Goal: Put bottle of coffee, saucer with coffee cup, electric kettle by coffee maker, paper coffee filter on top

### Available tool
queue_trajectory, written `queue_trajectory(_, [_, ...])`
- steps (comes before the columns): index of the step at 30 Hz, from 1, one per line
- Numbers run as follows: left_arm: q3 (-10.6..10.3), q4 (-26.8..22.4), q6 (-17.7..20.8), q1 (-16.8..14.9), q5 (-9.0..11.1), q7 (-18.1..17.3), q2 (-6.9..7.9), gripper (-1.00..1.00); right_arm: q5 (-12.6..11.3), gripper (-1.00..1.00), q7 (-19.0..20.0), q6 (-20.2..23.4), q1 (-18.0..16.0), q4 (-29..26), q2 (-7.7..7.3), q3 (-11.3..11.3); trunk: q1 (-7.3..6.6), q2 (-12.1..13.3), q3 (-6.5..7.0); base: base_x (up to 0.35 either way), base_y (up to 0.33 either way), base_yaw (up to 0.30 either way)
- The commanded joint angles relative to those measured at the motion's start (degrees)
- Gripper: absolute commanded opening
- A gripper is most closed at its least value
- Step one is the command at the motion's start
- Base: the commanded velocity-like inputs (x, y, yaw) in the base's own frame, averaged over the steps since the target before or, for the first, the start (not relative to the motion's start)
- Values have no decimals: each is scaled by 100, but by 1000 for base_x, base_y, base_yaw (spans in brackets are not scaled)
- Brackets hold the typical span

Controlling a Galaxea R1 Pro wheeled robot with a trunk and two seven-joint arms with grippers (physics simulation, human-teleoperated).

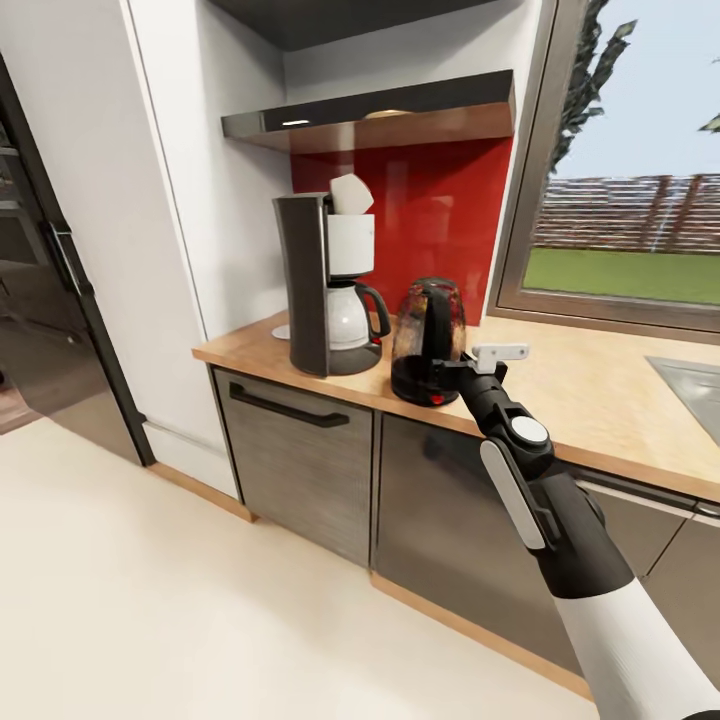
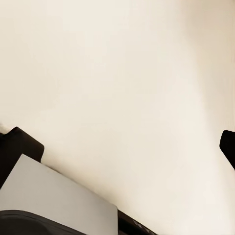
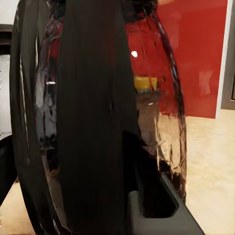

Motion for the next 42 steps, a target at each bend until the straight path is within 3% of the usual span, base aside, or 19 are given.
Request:
queue_trajectory(1, [19, 8, -19, -4, -17, -21, 0, 100, -36, -100, -60, 18, -7, -10, -6, 16, 0, -3, -5, 60, 58, 0])
queue_trajectory(12, [18, 8, -24, -4, -17, -21, 0, 100, -36, -100, -60, 18, -6, -10, -11, 16, 0, -3, -5, 9, 9, 0])
queue_trajectory(22, [18, 8, -18, -4, -17, -21, 0, 100, -35, -100, -60, 18, -6, -10, -10, 16, 132, -244, -113, 0, 0, 0])
queue_trajectory(42, [17, 8, -18, -4, -17, -21, 0, 100, -36, -100, -69, 10, -6, -10, -10, 13, 132, -244, -113, 0, 0, 0])
